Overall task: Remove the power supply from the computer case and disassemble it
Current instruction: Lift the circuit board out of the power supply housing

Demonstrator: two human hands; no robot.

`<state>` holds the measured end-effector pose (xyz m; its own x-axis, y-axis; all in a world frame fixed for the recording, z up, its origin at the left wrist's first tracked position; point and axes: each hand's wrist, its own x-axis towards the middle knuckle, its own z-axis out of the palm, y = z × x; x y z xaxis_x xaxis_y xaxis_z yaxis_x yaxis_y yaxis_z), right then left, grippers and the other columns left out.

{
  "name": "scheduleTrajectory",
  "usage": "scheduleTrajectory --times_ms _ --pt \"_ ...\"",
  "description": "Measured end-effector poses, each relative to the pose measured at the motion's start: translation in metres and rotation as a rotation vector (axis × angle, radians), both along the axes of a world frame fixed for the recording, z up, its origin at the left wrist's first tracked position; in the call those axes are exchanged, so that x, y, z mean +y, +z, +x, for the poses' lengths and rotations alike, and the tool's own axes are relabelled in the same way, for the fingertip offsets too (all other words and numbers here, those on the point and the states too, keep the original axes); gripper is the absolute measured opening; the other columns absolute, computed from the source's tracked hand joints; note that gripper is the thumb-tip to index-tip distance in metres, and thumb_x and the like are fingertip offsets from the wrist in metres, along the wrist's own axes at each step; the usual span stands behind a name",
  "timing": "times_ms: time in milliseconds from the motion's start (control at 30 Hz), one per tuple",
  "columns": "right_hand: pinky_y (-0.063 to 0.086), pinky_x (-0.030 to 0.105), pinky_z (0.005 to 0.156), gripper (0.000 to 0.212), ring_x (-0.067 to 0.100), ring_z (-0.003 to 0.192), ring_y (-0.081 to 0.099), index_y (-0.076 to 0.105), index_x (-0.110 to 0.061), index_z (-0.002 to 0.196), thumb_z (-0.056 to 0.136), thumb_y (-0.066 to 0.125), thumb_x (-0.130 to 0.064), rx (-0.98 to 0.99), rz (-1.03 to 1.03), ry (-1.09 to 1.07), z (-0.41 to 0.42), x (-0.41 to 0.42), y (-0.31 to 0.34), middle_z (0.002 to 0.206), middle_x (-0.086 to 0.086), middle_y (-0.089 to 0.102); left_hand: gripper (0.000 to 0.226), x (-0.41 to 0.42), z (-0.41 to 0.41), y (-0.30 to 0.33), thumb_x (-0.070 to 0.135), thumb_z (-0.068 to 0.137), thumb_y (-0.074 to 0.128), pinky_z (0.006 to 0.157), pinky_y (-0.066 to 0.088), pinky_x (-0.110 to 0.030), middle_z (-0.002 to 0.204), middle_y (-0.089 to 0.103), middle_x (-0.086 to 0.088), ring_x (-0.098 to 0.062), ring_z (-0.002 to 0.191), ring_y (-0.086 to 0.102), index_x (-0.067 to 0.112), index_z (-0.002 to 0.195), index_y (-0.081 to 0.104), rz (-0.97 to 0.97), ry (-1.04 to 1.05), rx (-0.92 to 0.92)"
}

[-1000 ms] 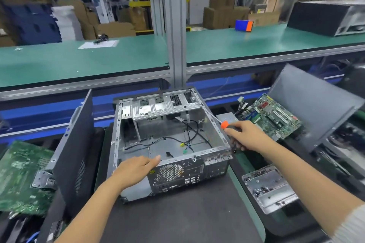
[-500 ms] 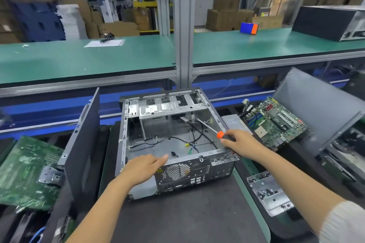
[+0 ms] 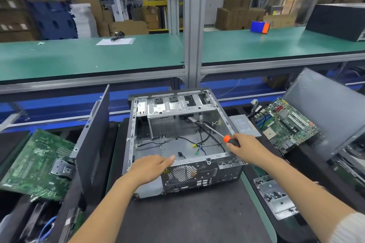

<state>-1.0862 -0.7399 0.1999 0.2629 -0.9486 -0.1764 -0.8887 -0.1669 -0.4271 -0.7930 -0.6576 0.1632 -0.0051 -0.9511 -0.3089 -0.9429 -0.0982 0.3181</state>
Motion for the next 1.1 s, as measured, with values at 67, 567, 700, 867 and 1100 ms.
scheduleTrajectory --times_ms 67,567,700,867,1100 --pt "0.037 0.027 0.053 0.021 0.016 0.061 0.050 0.055 -0.011 0.094 0.096 0.050 -0.032 0.035 0.011 0.017 -0.001 0.002 0.001 0.077 0.005 0.059 0.064 0.005 -0.001 0.000 0.074 0.091 0.014 0.071 0.043 -0.030 0.076 0.059 0.009 -0.014 0.083 0.058 0.029 0.073 0.057 0.023 0.000 -0.012" --pt "0.039 0.031 0.060 0.020 0.025 0.073 0.051 0.036 -0.006 0.102 0.092 0.052 -0.014 0.136 -0.075 -0.110 0.027 -0.054 0.019 0.083 0.008 0.050 0.052 -0.049 0.060 0.028 0.020 0.094 0.062 0.106 0.035 -0.036 0.139 0.039 -0.015 -0.030 0.127 0.043 0.001 0.138 0.040 -0.383 0.405 0.096" --pt "0.039 0.031 0.070 0.037 0.031 0.098 0.059 0.045 -0.004 0.116 0.092 0.055 -0.030 0.336 -0.133 -0.141 0.045 -0.084 0.015 0.107 0.012 0.059 0.064 -0.079 0.072 0.020 0.019 0.093 0.062 0.091 0.041 -0.036 0.141 0.038 -0.026 -0.037 0.122 0.046 -0.006 0.140 0.026 -0.086 0.661 0.239" --pt "0.042 0.029 0.071 0.029 0.025 0.086 0.056 0.060 -0.009 0.107 0.090 0.056 -0.033 0.357 -0.040 -0.153 0.050 -0.124 0.011 0.096 0.006 0.059 0.042 -0.102 0.083 0.025 0.012 0.091 0.061 0.074 0.046 -0.034 0.104 0.056 -0.020 -0.030 0.089 0.055 -0.006 0.127 0.048 -0.035 0.833 0.500" --pt "0.039 0.029 0.062 0.038 0.023 0.071 0.052 0.053 -0.005 0.093 0.089 0.055 -0.042 0.184 0.277 -0.162 0.048 -0.160 0.013 0.080 0.007 0.054 0.050 -0.130 0.091 0.026 0.004 0.088 0.060 0.088 0.044 -0.039 0.125 0.049 -0.021 -0.033 0.103 0.052 -0.003 0.135 0.045 0.068 0.939 0.612"
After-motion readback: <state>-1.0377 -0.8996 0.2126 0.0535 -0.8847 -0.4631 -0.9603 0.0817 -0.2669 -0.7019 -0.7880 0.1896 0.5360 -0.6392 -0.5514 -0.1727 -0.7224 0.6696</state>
